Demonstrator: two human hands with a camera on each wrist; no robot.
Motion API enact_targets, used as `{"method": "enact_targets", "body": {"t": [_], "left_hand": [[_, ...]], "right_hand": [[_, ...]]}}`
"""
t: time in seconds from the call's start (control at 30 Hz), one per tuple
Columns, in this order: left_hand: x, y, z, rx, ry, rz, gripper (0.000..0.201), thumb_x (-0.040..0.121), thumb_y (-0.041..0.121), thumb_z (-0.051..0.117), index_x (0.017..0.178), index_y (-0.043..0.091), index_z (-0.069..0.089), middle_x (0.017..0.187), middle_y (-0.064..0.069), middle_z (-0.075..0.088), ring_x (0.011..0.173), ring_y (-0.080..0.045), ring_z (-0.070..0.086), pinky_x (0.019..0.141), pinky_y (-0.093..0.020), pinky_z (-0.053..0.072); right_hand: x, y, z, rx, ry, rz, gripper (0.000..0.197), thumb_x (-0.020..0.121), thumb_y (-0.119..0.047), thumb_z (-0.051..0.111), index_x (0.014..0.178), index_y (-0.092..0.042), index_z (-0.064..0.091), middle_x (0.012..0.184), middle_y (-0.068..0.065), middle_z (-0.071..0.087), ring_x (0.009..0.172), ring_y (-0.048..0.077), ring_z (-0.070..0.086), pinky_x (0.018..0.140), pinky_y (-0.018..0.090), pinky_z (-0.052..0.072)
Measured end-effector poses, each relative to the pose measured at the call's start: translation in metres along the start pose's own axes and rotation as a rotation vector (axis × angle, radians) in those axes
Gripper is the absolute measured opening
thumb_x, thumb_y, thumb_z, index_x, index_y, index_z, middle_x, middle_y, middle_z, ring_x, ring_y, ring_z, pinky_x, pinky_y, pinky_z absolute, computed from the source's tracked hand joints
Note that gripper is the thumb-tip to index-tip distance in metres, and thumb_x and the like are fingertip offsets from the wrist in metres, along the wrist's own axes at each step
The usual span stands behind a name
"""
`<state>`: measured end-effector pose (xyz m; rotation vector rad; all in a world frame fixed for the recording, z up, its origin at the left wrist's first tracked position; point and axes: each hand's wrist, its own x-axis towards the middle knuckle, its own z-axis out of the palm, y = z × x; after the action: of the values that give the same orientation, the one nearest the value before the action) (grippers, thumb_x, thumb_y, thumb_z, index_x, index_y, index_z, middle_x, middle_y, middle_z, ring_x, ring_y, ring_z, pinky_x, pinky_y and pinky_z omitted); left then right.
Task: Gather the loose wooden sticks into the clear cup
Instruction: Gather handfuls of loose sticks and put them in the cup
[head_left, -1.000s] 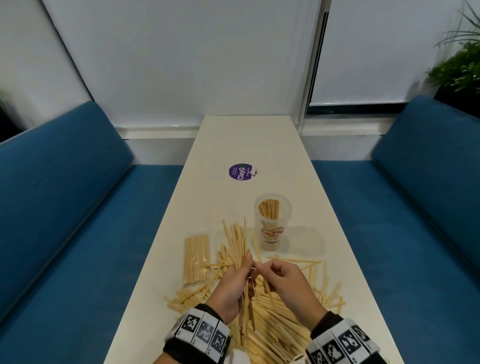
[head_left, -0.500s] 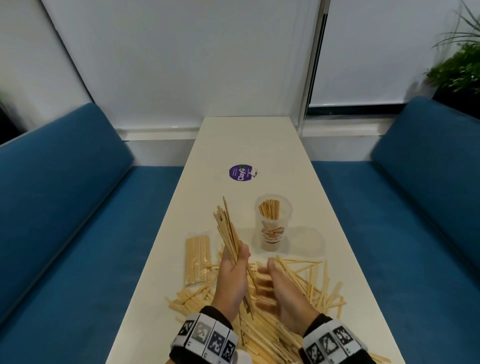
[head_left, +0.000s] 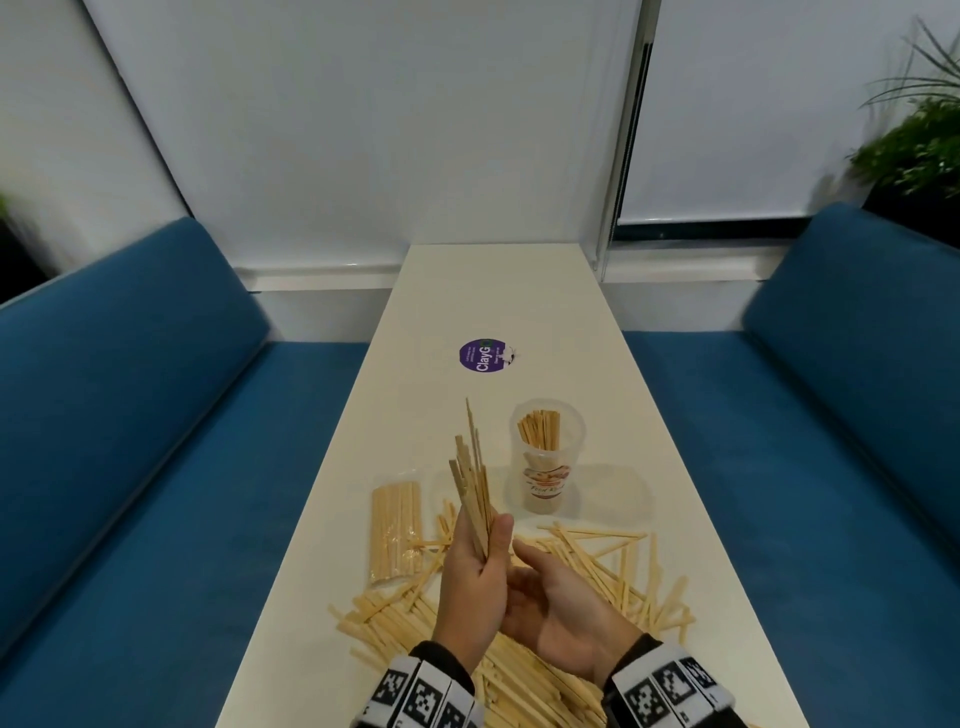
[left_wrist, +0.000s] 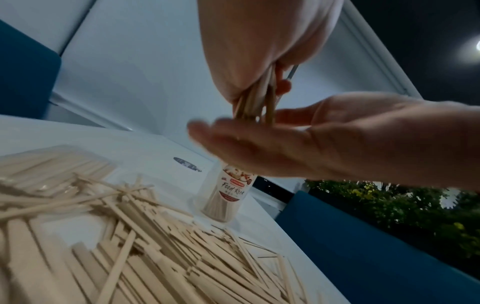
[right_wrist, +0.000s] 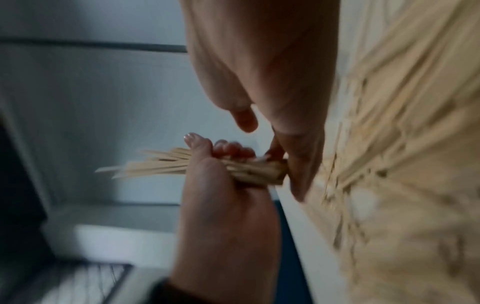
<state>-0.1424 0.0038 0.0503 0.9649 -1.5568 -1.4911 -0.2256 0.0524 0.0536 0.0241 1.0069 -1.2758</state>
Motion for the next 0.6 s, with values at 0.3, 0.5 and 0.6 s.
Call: {"method": "enact_targets", "body": {"t": [0.3,0.5,0.6], "left_hand": [[-0.006,0.002,-0.007,-0.033,-0.511,-0.295,0.012,0.096,0.024,0.048,0.088,0.016,0.052,0.057,0.007,0.042,0.046,-0.004,0.035,0.048,-0.017,0.030],[-0.007,0.006,-0.007,-0.205,-0.574,-0.449,0.020,0.090,0.021,0.058,0.076,0.012,0.048,0.052,0.005,0.044,0.046,-0.006,0.041,0.049,-0.017,0.035],[-0.006,-0.002,-0.015,-0.290,-0.606,-0.488,0.037,0.068,0.038,0.080,0.080,0.010,0.061,0.064,0.001,0.060,0.061,-0.011,0.056,0.064,-0.021,0.046]], "right_hand": [[-0.009,-0.028,-0.001,-0.511,-0.067,-0.557,0.059,0.064,-0.036,0.075,0.115,-0.022,0.050,0.105,0.003,0.071,0.100,0.014,0.067,0.090,0.029,0.050],[-0.006,-0.024,0.012,-0.508,-0.043,-0.725,0.014,0.094,-0.020,0.051,0.095,-0.008,0.044,0.062,0.003,0.049,0.053,0.016,0.050,0.062,0.033,0.052],[-0.008,-0.026,0.016,-0.558,-0.030,-0.828,0.014,0.098,-0.018,0.042,0.098,-0.005,0.041,0.061,0.001,0.040,0.051,0.011,0.041,0.053,0.027,0.043]]}}
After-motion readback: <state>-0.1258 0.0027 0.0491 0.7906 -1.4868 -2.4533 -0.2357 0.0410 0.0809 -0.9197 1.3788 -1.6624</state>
